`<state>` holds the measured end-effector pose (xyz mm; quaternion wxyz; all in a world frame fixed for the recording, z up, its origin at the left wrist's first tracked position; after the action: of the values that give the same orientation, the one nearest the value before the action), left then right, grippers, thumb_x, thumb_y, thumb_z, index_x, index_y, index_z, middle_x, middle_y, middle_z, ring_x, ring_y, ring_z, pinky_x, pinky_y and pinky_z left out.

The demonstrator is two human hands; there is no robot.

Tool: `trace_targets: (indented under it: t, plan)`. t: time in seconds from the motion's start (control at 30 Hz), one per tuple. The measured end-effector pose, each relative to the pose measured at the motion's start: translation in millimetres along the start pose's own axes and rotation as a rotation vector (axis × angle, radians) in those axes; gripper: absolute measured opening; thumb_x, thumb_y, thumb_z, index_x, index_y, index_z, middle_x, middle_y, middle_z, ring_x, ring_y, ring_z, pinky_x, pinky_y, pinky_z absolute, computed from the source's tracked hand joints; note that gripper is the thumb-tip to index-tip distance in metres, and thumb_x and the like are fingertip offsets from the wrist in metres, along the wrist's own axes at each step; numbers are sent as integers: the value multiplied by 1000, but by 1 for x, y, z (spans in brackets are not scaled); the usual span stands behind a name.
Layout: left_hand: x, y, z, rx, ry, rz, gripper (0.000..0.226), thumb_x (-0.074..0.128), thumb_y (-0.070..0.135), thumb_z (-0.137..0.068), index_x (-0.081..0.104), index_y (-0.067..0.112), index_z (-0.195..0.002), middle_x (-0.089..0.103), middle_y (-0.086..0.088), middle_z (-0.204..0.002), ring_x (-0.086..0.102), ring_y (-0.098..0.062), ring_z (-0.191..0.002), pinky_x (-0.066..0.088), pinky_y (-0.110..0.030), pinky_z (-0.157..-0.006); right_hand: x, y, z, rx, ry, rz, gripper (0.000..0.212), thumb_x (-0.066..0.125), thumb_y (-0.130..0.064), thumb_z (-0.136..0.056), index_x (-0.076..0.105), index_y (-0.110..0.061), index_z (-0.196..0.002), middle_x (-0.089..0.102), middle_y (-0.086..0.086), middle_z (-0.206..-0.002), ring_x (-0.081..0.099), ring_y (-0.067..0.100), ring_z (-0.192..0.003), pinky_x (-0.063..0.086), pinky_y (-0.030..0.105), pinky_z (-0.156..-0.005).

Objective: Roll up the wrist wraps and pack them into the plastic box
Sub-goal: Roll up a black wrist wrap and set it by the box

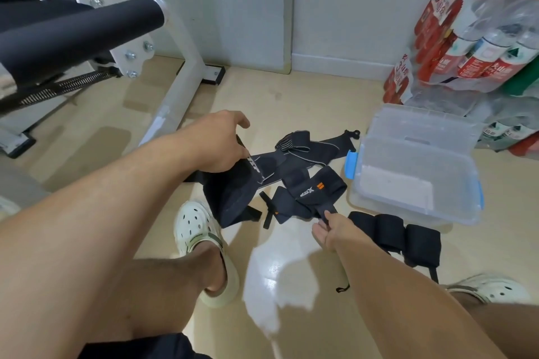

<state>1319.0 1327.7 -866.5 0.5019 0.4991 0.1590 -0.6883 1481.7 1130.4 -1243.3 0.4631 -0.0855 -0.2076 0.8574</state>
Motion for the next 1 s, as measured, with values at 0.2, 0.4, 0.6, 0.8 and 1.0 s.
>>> trace_targets:
  t: [0.2,0.4,0.6,0.8,1.0]
  plan:
    - [-7,3,2,18,35,-7,56,64,28,-98,41,28,-149,56,-4,-138,52,-26,-127,41,-30,-93,21,-84,73,-568,316,313,13,55,-24,-103,56,-12,-97,60,5,-96,55,26,-88,46,36,-83]
    - [-26,5,5,48,165,87,57,65,24,-98,41,24,-149,57,0,-116,53,-26,-126,40,-30,-95,49,-167,175,-882,105,21,15,53,-24,-103,53,-21,-88,60,2,-84,61,21,-81,49,37,-81]
    - [-41,-3,7,49,326,216,60,66,25,-96,41,22,-150,64,-8,-125,54,-30,-127,42,-38,-106,40,-232,287,-1073,-3,-169,9,60,-28,-94,65,-30,-86,62,3,-90,59,22,-89,51,48,-90]
    - [-60,2,17,101,500,444,59,66,27,-97,40,26,-150,62,-3,-108,58,-27,-112,46,-39,-95,44,-270,381,-1106,-228,-139,7,57,-15,-105,58,-13,-98,62,4,-88,70,30,-66,64,47,-65]
    - [-72,21,31,180,645,742,58,66,28,-97,41,28,-149,49,8,-71,54,-14,-78,47,-36,-80,43,-283,423,-1121,-191,203,10,61,-20,-103,63,-15,-95,62,1,-84,61,16,-48,53,27,-50]
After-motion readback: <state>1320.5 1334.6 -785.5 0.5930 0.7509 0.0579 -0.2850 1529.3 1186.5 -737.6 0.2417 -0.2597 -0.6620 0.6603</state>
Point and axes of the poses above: each hand's wrist, its own z-axis away from the middle knuckle, its own x-axis out of the palm, y = z × x, the point moved 7 cm from there along -z, towards the middle knuckle
